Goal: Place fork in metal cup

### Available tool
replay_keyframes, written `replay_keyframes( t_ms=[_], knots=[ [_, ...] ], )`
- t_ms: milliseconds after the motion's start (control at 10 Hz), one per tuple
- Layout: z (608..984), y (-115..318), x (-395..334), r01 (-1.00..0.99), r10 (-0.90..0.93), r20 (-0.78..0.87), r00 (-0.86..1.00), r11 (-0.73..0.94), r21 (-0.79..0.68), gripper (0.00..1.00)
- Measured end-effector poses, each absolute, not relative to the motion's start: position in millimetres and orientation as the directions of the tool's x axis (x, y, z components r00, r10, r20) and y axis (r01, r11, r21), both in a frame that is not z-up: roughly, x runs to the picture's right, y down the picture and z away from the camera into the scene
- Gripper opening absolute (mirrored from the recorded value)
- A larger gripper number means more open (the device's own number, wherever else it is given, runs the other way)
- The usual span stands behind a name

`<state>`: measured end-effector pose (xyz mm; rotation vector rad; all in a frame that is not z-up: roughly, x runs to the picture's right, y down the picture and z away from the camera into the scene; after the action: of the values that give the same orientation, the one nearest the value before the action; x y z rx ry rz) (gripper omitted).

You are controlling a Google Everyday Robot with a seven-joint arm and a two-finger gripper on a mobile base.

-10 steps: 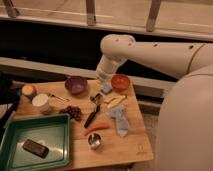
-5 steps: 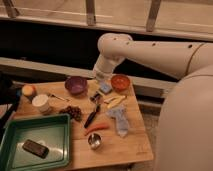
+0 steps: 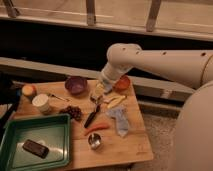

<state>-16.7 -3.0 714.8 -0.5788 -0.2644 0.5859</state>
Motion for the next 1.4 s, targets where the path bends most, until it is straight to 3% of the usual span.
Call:
replay_keyframes(
  t_ms=[900, 1400],
  knots=[
    [772.4, -41.1, -200.7, -0.318, 0.578, 0.273, 0.769, 0.717, -0.621, 0.66],
    [777.1, -43.9, -218.7, -0.296, 0.575, 0.3, 0.761, 0.719, -0.629, 0.66]
  ],
)
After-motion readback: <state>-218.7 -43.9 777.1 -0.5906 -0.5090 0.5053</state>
